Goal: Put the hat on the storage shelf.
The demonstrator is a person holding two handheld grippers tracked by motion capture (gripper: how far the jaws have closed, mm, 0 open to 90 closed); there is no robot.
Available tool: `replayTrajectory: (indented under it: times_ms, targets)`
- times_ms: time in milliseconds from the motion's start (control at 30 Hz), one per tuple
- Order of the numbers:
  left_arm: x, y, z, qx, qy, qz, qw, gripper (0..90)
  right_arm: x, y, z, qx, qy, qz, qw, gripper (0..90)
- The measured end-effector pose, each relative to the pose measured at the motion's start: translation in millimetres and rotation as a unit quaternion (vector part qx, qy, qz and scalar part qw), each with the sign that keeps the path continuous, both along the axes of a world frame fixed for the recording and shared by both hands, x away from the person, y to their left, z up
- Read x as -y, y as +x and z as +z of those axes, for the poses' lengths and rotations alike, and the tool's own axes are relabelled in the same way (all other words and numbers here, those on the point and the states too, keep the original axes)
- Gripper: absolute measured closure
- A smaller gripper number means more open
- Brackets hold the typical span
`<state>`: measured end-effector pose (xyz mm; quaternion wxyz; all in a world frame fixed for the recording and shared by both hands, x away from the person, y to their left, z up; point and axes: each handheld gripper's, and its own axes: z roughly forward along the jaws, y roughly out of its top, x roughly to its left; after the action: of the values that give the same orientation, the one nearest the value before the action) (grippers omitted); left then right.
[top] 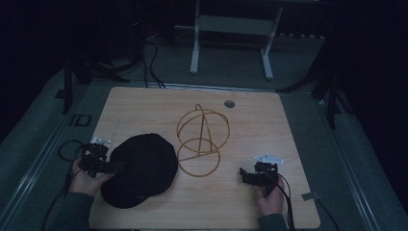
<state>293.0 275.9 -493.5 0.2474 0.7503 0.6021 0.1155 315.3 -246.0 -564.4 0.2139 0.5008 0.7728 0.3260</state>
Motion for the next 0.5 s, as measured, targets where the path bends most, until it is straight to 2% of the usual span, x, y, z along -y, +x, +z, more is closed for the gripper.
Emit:
replayTrajectory:
  times_ms: [33, 67, 100, 200, 300, 333, 433, 467, 500]
  targets:
    - [0.8, 3.3, -6.5, -0.012, 0.003, 0.006, 0.9999, 14.2, 0.0, 0.0, 0.0, 0.0, 0.0, 0.0, 1.0, 11.4]
    - [0.8, 3.3, -6.5, -0.012, 0.003, 0.006, 0.9999, 14.6, 0.0, 0.0, 0.0, 0.0, 0.0, 0.0, 1.0, 11.4]
    - [0.1, 5.2, -10.1, -0.023, 0.01, 0.012, 0.9996, 15.5, 0.0, 0.0, 0.0, 0.0, 0.0, 0.0, 1.0, 11.4]
    - [-2.0, 7.7, -17.9, -0.038, 0.001, 0.024, 0.999, 19.0, 0.0, 0.0, 0.0, 0.0, 0.0, 0.0, 1.0, 11.4]
    - [-2.7, 8.5, -19.9, -0.046, 0.0, 0.025, 0.9986, 24.4, 0.0, 0.0, 0.0, 0.0, 0.0, 0.0, 1.0, 11.4]
    - [0.5, 9.9, -23.1, -0.053, 0.008, 0.024, 0.9983, 25.7, 0.0, 0.0, 0.0, 0.0, 0.0, 0.0, 1.0, 11.4]
    - [4.0, 11.7, -25.8, -0.057, 0.006, 0.017, 0.9982, 32.8, 0.0, 0.0, 0.0, 0.0, 0.0, 0.0, 1.0, 11.4]
    - [6.9, 13.7, -26.1, -0.058, 0.016, 0.024, 0.9979, 34.7, 0.0, 0.0, 0.0, 0.0, 0.0, 0.0, 1.0, 11.4]
    - [6.9, 13.7, -26.1, -0.058, 0.016, 0.024, 0.9979, 37.1, 0.0, 0.0, 0.0, 0.0, 0.0, 0.0, 1.0, 11.4]
